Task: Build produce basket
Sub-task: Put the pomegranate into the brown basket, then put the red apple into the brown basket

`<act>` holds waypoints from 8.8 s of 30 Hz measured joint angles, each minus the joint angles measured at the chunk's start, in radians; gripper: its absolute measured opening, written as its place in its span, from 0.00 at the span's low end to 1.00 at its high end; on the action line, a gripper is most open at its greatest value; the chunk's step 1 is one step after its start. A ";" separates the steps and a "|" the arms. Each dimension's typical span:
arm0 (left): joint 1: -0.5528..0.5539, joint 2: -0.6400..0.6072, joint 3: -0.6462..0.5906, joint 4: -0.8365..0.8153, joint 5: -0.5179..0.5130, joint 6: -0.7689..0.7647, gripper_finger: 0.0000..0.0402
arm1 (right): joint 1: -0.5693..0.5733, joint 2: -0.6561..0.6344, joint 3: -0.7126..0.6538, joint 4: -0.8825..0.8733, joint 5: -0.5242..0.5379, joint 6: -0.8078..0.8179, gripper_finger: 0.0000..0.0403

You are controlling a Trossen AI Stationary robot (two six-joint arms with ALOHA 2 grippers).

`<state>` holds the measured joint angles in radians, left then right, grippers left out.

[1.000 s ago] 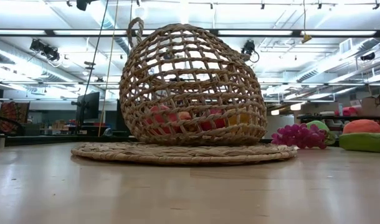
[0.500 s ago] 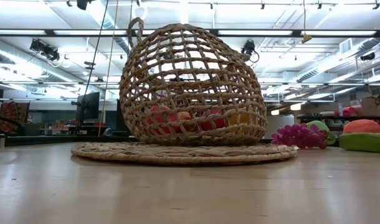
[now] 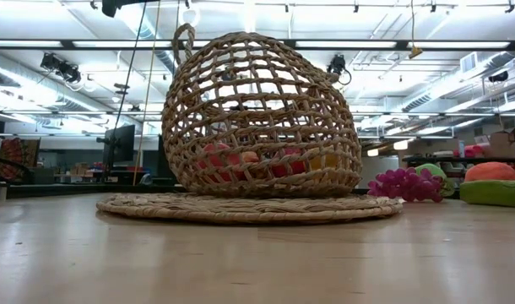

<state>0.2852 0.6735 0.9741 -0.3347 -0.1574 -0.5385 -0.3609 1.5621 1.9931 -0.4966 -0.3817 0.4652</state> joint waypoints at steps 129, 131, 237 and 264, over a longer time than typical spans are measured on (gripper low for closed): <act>0.209 0.705 0.539 -0.488 0.353 -0.019 0.89 | 0.030 0.284 0.264 -0.746 0.136 -0.569 0.99; 0.213 0.675 0.539 -0.484 0.354 -0.014 0.89 | 0.017 0.250 0.265 -0.805 0.152 -0.563 0.99; -0.033 0.543 0.538 -0.174 0.077 0.051 0.89 | 0.041 -0.328 -0.567 0.572 0.236 0.185 0.83; -0.032 0.544 0.538 -0.179 0.076 0.023 0.89 | 0.082 -0.233 -0.348 0.448 0.375 -0.055 0.84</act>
<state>0.2528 1.2179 1.5124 -0.5139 -0.0818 -0.5152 -0.2787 1.3290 1.6452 -0.0488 -0.0072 0.4102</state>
